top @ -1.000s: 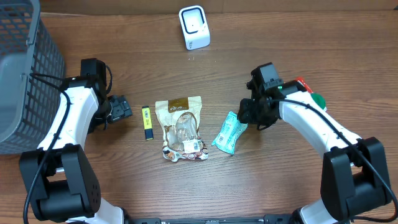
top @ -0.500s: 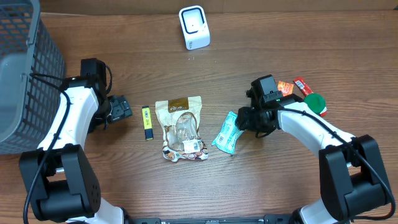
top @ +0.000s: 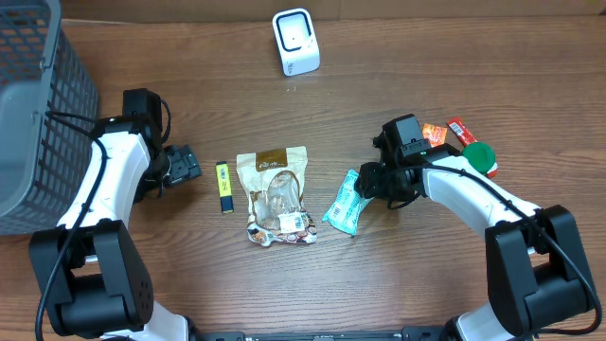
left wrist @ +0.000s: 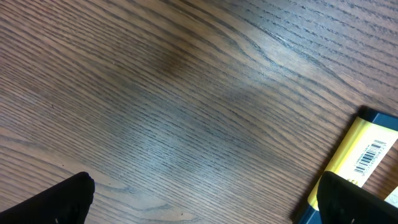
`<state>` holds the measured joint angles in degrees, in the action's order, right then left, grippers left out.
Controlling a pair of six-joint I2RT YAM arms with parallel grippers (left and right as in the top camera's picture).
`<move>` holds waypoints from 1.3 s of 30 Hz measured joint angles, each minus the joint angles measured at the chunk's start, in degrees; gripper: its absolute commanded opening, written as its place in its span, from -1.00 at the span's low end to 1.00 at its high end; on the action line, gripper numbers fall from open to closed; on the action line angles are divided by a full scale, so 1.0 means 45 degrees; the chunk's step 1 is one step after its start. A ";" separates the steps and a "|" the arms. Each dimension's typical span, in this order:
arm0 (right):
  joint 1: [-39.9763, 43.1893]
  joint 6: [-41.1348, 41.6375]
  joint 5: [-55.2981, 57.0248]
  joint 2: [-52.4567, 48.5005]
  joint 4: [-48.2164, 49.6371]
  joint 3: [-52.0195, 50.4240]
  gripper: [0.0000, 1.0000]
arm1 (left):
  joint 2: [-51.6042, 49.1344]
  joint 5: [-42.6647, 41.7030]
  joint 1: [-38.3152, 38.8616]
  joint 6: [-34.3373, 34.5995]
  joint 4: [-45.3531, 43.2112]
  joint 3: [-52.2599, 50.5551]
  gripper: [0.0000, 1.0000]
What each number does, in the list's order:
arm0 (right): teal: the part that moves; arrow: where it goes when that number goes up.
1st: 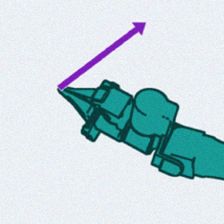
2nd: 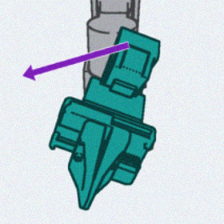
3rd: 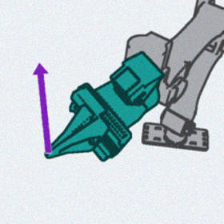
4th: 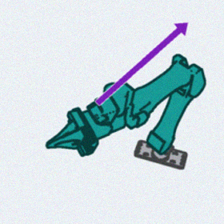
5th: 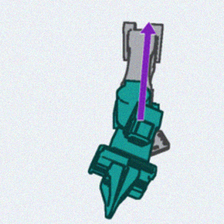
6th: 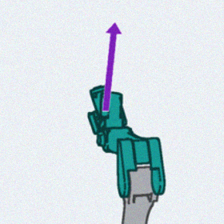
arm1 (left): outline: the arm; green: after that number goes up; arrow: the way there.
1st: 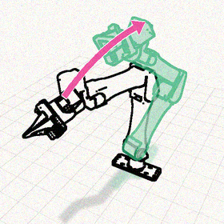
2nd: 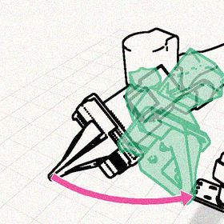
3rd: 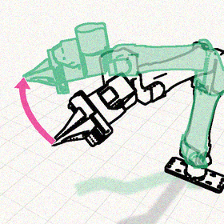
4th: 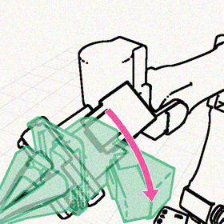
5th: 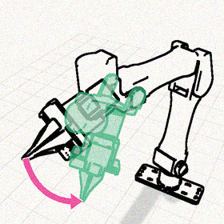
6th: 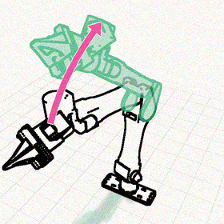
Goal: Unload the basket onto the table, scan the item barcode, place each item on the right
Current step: 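Lower the right gripper and grasp the mint-green packet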
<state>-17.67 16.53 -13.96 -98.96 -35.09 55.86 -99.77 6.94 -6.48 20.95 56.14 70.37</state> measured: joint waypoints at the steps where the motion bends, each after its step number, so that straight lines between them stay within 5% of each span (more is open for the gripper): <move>1: 0.0000 -0.0005 -0.0044 -0.0024 0.0029 0.0000 0.10 | 0.0000 0.0000 0.0000 0.0000 0.0000 0.0000 1.00; 5: 0.0000 0.0029 -0.0248 -0.0442 0.0155 0.0000 -0.17 | 0.0000 0.0000 0.0000 0.0000 0.0000 0.0000 1.00; 9: 0.0000 0.0049 -0.0923 -0.0670 0.0291 0.0029 -0.70 | 0.0000 0.0000 0.0000 0.0000 0.0000 0.0000 1.00; 14: 0.0204 -0.0529 -0.2069 -0.0670 0.0087 0.0087 -0.90 | 0.0000 0.0005 0.0000 0.0000 0.0000 0.0000 0.99; 25: 0.2365 -0.3186 -0.7757 0.0102 -0.0602 0.0185 -0.93 | 0.0000 0.0000 0.0000 0.0000 0.0000 0.0000 0.99; 39: 0.2429 -0.3866 -0.9092 0.0301 -0.1263 0.0257 -0.93 | 0.0000 0.0000 0.0000 0.0000 0.0000 0.0000 1.00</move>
<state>-6.74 -0.86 -54.87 -97.60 -40.77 57.01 -99.77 6.94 -6.48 20.95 56.14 70.37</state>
